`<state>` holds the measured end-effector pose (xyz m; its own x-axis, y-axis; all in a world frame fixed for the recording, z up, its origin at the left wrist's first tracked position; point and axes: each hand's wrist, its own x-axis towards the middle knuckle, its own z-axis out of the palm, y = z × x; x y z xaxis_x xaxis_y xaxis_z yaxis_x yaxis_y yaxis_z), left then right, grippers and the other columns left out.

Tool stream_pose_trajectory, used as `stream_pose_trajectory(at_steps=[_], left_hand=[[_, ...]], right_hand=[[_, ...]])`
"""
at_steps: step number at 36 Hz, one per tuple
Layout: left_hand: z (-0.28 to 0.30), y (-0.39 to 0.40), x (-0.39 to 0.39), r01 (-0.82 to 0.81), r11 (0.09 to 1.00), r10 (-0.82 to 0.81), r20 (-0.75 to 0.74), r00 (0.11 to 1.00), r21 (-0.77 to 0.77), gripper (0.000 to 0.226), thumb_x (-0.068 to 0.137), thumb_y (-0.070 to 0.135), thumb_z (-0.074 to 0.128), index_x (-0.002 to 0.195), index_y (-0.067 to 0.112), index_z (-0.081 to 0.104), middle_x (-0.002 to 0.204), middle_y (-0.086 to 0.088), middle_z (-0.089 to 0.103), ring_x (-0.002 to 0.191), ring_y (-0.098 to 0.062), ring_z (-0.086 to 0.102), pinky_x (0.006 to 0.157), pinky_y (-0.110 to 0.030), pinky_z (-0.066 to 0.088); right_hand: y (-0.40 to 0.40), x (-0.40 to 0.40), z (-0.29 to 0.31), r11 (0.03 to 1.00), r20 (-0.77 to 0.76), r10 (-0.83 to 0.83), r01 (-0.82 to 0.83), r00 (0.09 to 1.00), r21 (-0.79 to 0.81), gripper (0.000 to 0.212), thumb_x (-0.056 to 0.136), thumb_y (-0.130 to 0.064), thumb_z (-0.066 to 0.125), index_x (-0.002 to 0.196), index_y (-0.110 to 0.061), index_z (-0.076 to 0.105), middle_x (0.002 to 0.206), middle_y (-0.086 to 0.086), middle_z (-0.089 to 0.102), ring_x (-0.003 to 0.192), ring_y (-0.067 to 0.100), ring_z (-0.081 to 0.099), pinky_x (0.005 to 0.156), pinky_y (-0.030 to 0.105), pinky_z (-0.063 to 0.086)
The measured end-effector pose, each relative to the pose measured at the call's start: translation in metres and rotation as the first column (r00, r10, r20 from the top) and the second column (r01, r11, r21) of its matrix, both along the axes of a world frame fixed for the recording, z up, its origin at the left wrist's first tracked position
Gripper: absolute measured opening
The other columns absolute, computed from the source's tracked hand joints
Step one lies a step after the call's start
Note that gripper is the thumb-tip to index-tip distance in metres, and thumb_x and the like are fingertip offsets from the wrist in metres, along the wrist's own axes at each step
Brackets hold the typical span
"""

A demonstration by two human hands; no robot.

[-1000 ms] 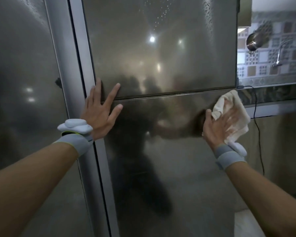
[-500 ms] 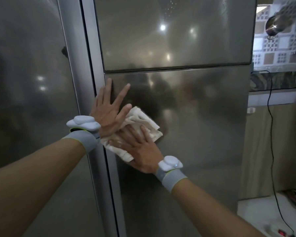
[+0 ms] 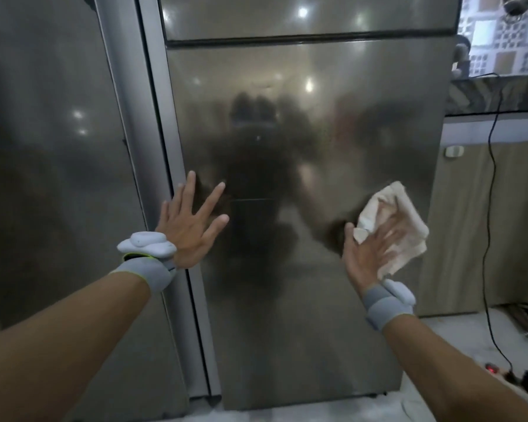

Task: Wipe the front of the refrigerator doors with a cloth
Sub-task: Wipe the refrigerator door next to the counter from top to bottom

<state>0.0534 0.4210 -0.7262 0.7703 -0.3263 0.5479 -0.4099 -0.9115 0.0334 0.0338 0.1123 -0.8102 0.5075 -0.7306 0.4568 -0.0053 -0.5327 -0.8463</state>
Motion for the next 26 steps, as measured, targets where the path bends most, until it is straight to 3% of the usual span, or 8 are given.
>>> stream_pose_trajectory(at_steps=[4,7,9,12,16,19,21,26], left_hand=[[-0.003,0.000,0.001,-0.010,1.000,0.010,0.007,1.000,-0.010,0.065,0.087,0.065,0.014,0.147,0.050,-0.007,0.158,0.003,-0.027,0.148,-0.028,-0.013,0.118,-0.053,0.003],[-0.013,-0.003,0.000,-0.016,0.999,0.016,0.018,1.000,-0.033,0.066,0.086,0.065,0.015,0.147,0.052,-0.005,0.158,0.003,-0.026,0.148,-0.027,-0.012,0.118,-0.053,0.004],[-0.025,-0.002,0.001,-0.007,1.000,0.008,0.037,0.999,-0.028,0.065,0.087,0.064,0.017,0.147,0.051,-0.005,0.158,0.003,-0.026,0.149,-0.026,-0.011,0.119,-0.053,0.005],[-0.043,0.000,0.007,-0.003,1.000,0.002,0.091,0.996,0.003,0.063,0.089,0.062,0.019,0.147,0.051,-0.003,0.158,0.003,-0.025,0.149,-0.026,-0.011,0.118,-0.054,0.006],[-0.063,-0.001,0.013,-0.009,1.000,0.007,0.085,0.996,0.019,0.063,0.093,0.059,0.026,0.147,0.051,-0.004,0.156,0.001,-0.030,0.147,-0.030,-0.016,0.117,-0.057,0.003],[-0.084,-0.007,0.012,-0.013,1.000,0.011,0.121,0.993,0.019,0.064,0.094,0.056,0.032,0.148,0.050,-0.003,0.157,0.000,-0.030,0.147,-0.032,-0.018,0.117,-0.058,0.002],[-0.098,-0.010,0.011,-0.015,1.000,0.013,0.127,0.992,0.016,0.064,0.094,0.055,0.032,0.148,0.049,-0.003,0.157,-0.001,-0.030,0.146,-0.033,-0.020,0.117,-0.059,0.000],[-0.125,-0.015,0.010,-0.010,0.998,0.002,0.145,0.989,0.054,0.066,0.092,0.058,0.029,0.149,0.048,-0.002,0.158,-0.003,-0.026,0.144,-0.038,-0.020,0.115,-0.062,-0.001]], right_hand=[[0.094,0.008,-0.035,0.869,-0.052,0.318,-0.313,0.947,-0.383,0.093,0.092,-0.047,0.047,0.134,-0.045,-0.036,0.152,0.001,-0.032,0.137,0.024,-0.039,0.110,0.047,-0.027],[0.151,0.020,-0.061,0.441,-0.345,0.353,-0.480,0.870,-0.758,0.075,0.089,-0.052,0.031,0.149,-0.035,-0.012,0.159,0.006,-0.016,0.140,0.029,-0.034,0.108,0.054,-0.027],[0.179,0.022,-0.073,0.165,-0.582,0.333,-0.654,0.742,-0.739,0.068,0.094,-0.053,0.030,0.151,-0.033,-0.001,0.160,-0.001,-0.016,0.140,0.023,-0.033,0.110,0.053,-0.024],[0.189,0.019,-0.090,0.040,-0.659,0.314,-0.703,0.683,-0.710,0.065,0.097,-0.047,0.036,0.151,-0.033,0.003,0.162,-0.001,-0.009,0.144,0.020,-0.025,0.109,0.049,-0.025],[0.138,0.026,-0.123,0.116,-0.451,0.372,-0.522,0.812,-0.845,0.070,0.086,-0.039,0.038,0.150,-0.039,0.010,0.161,-0.001,0.010,0.147,0.021,-0.013,0.109,0.058,-0.012],[0.085,0.020,-0.140,0.330,-0.350,0.265,-0.426,0.898,-0.842,0.073,0.090,-0.045,0.036,0.147,-0.046,-0.010,0.160,-0.007,0.001,0.145,0.021,-0.014,0.111,0.063,-0.004],[0.051,0.012,-0.147,0.536,-0.277,0.173,-0.326,0.945,-0.779,0.072,0.090,-0.051,0.035,0.146,-0.046,-0.011,0.160,-0.003,-0.003,0.146,0.027,-0.008,0.114,0.063,0.003],[0.001,-0.003,-0.148,0.920,-0.095,0.150,-0.175,0.984,-0.350,0.078,0.095,-0.050,0.044,0.136,-0.057,-0.022,0.153,-0.006,-0.034,0.141,0.018,-0.032,0.115,0.043,-0.019]])
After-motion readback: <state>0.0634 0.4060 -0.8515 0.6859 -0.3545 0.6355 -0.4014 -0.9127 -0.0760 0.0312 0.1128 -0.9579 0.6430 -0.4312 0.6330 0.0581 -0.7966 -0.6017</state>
